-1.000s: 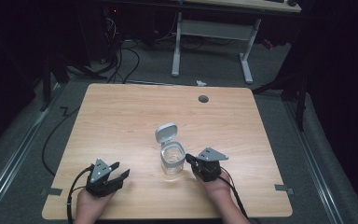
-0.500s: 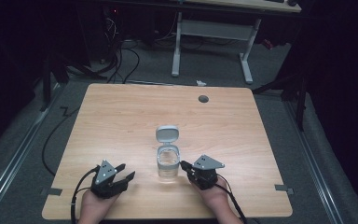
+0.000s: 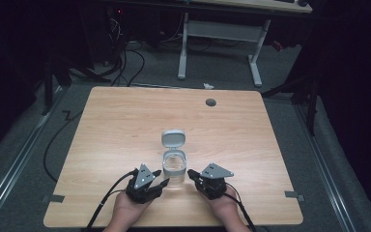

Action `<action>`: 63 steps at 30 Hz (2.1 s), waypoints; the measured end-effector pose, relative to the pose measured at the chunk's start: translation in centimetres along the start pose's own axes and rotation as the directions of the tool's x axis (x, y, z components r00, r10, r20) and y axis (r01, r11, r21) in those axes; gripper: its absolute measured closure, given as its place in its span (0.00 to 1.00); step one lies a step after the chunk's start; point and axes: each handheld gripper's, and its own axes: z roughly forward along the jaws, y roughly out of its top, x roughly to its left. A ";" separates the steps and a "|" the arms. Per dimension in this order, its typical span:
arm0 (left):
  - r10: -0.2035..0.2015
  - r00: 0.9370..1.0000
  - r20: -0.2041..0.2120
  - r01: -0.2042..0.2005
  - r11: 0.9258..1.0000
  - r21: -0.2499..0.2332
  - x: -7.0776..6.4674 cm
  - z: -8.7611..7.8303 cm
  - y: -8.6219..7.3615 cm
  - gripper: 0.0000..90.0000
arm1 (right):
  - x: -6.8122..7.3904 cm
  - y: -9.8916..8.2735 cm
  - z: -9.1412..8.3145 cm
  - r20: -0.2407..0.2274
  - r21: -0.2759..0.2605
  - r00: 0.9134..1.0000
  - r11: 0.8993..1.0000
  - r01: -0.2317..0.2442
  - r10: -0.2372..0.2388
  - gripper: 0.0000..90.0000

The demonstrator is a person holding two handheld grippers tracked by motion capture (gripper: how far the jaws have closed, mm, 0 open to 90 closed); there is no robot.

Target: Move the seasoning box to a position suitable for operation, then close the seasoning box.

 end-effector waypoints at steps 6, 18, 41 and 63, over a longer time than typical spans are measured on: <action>0.013 1.000 -0.019 -0.013 1.000 -0.005 0.3 0.1 0.2 0.69 | 0.0 0.0 0.0 -0.005 -0.011 1.000 1.000 -0.005 0.005 0.96; 0.020 1.000 -0.006 -0.020 1.000 -0.018 0.2 -1.0 -0.2 0.76 | -0.4 -0.6 -0.2 -0.004 -0.006 0.999 0.999 -0.034 0.034 0.92; -0.021 0.999 0.043 0.021 1.000 -0.010 -1.3 -1.1 -1.0 0.80 | -4.6 3.2 1.0 0.158 -0.007 0.975 0.988 -0.156 0.155 0.86; -0.023 0.999 0.042 0.024 0.999 -0.027 -2.0 0.5 -1.3 0.97 | -5.8 7.2 2.7 0.109 -0.076 0.985 0.989 -0.127 0.134 1.00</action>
